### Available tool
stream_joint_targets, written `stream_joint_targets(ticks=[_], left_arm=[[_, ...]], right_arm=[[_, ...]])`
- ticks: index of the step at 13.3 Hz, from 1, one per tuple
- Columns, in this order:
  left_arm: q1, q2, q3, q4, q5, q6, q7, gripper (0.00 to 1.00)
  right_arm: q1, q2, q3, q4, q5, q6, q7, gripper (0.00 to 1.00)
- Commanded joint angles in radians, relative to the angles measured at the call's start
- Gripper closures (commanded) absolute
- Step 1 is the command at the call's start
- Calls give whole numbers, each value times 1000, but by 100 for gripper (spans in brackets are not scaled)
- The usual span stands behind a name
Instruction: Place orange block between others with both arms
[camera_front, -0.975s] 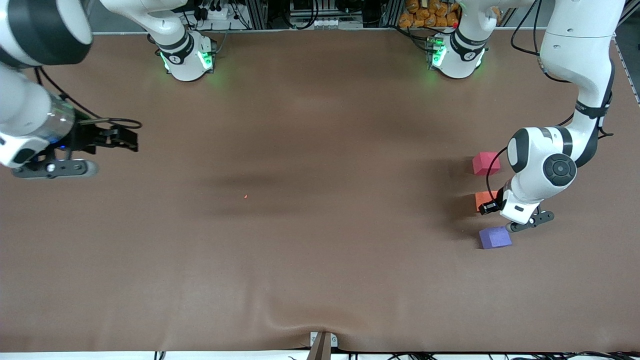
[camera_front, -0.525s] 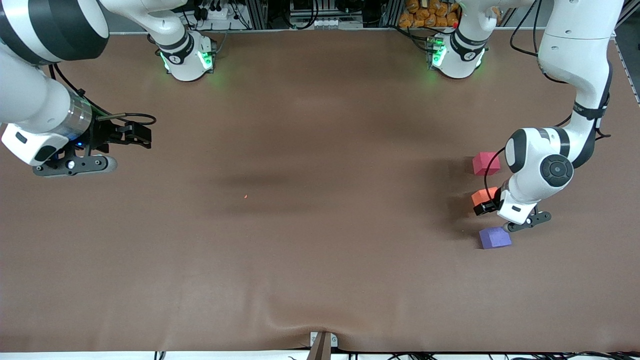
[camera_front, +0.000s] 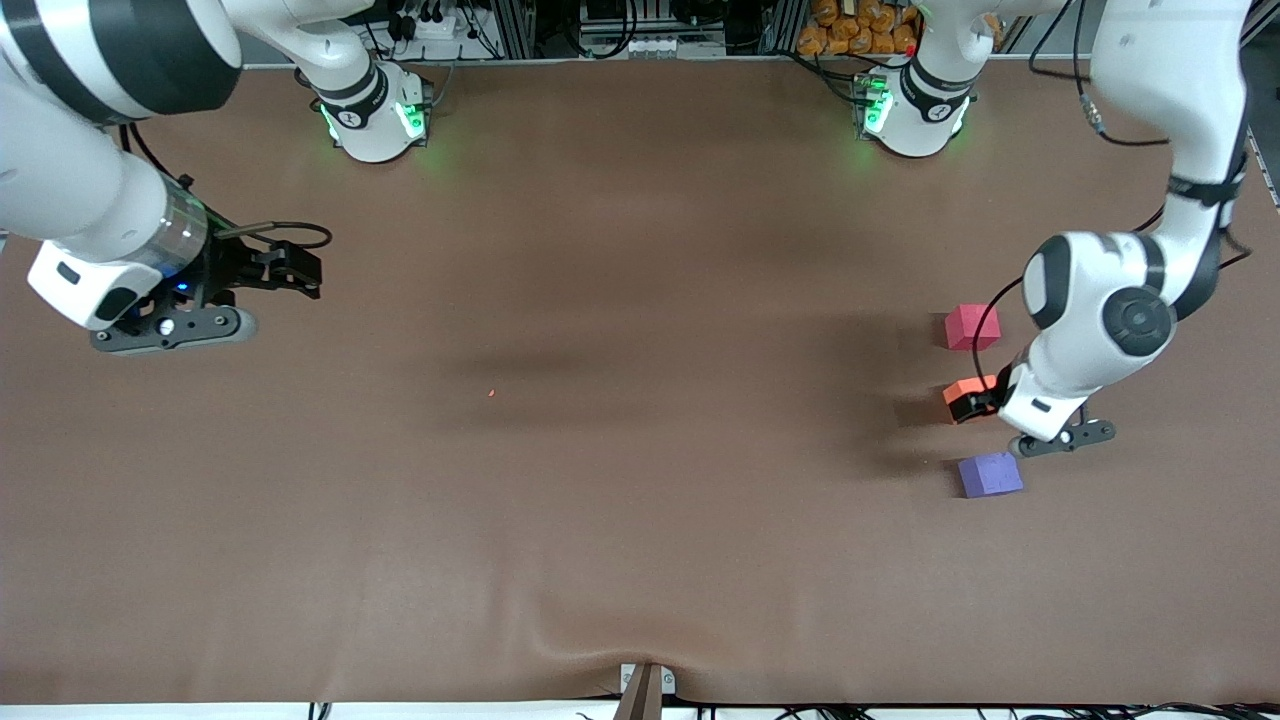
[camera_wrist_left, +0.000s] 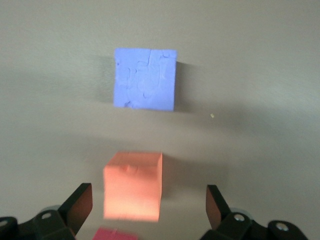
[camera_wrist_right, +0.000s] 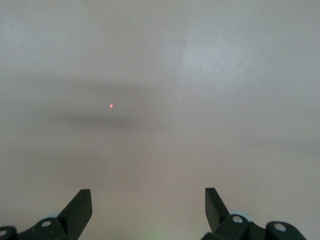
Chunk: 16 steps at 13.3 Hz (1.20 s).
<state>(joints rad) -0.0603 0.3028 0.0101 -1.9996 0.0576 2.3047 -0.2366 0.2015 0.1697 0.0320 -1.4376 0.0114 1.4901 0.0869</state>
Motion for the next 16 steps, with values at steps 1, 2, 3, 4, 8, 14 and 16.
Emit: stream_joint_targets(ticks=[1,2,3,4,8,14,16], left_arm=[[11,-209,-19,-27,-16,-167,75,0],[11,-268,-19,-25,-21,-223,112,0],[11,-322,-19,-7,-30,-290,152,0],[10,-347,-19,33,-31,-368,195,0],[-4,-312,-18,373,-31,-729,290,0],[-12,-304,-47,496,-25,-857,290,0],[2,-306,-45,495,-31,-857,289,0]], right_arm=[[-4,-15,-3,-3,9,12,7,0],[-23,-22,-7,-3,9,6,8,0],[-68,-27,-7,-1,9,1,7,0],[-86,-32,-6,0,9,1,4,0],[-90,-62,-7,-1,9,-2,7,0],[-99,-53,-7,0,7,-1,7,0],[-100,-53,-7,-1,9,-1,2,0]])
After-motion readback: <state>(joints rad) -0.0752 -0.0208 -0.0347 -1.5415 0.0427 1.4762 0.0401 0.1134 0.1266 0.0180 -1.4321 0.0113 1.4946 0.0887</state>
